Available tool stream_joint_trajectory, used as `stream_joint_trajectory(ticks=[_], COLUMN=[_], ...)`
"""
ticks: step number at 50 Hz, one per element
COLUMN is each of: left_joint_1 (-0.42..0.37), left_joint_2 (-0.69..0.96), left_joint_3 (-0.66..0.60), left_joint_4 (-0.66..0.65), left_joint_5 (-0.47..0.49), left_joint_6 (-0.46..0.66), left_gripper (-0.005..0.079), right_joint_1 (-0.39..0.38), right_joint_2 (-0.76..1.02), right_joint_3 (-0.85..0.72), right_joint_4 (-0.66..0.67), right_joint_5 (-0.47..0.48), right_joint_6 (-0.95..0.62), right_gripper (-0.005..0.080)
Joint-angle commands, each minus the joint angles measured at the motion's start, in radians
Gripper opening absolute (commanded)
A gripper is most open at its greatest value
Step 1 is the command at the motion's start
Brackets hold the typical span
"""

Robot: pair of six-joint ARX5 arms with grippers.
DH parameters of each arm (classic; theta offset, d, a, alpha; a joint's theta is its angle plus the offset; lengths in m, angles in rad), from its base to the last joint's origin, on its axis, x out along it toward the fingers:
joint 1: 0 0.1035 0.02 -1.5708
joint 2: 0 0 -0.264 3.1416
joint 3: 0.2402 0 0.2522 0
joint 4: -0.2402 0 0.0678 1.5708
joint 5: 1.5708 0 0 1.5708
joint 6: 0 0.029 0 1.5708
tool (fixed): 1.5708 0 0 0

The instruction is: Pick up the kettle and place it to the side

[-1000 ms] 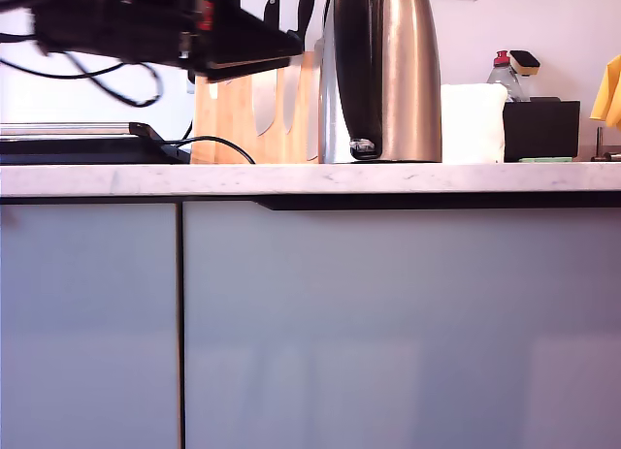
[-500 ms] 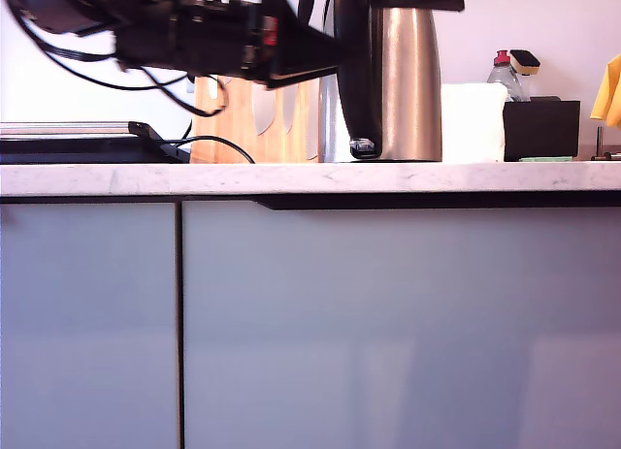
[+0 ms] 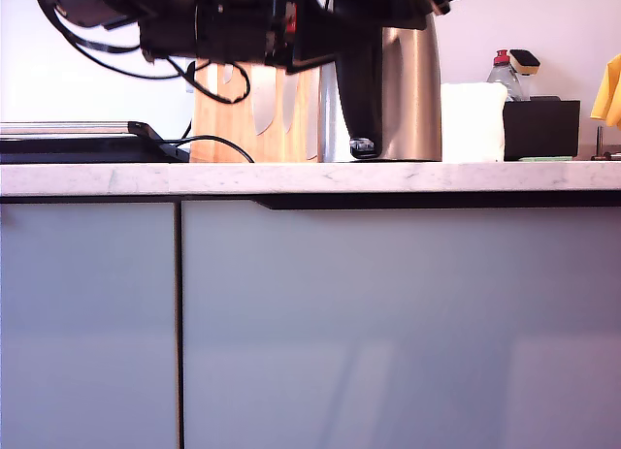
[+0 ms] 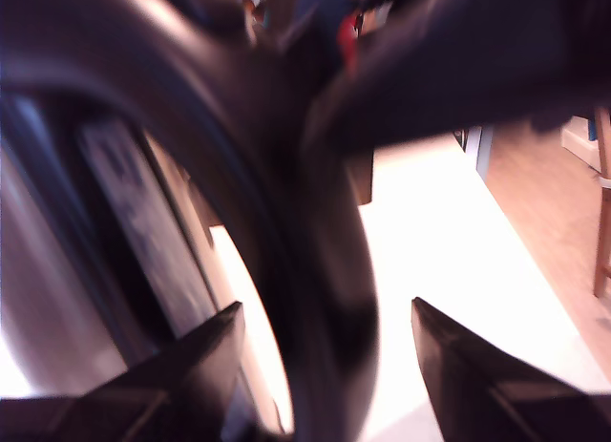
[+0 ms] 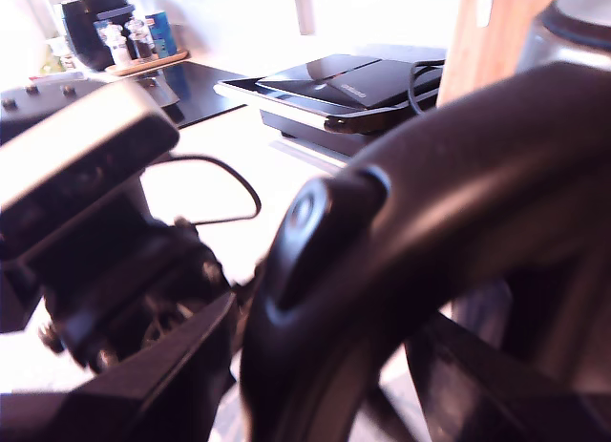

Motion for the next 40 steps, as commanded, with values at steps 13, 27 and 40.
stream_joint_trajectory(ticks=[13,27,40], left_joint_1=[-0.003,-0.004,-0.004], left_joint_2=[0.034,0.034,0.033], left_joint_3=[-0.001,-0.001,-0.001], left_joint_4=[-0.054,-0.127,-0.179], left_joint_5=[0.002,-0.001,-0.028], left_joint_6=[0.004,0.06,0.087], left_gripper=[0.0113,-0.0024,-0.0023], right_joint_1=[0.002,0.013,0.039], right_joint_2=[0.007,0.007,-0.006], right_joint_3=[0.024,0.028,0.03], right_joint_4=[-0.017,-0.016,-0.002], right_joint_5=[-0.008,-0.009,-0.008], right_joint_6=[-0.003,-0.002,-0.002], right_gripper=[0.0382,0.0305,-0.0011])
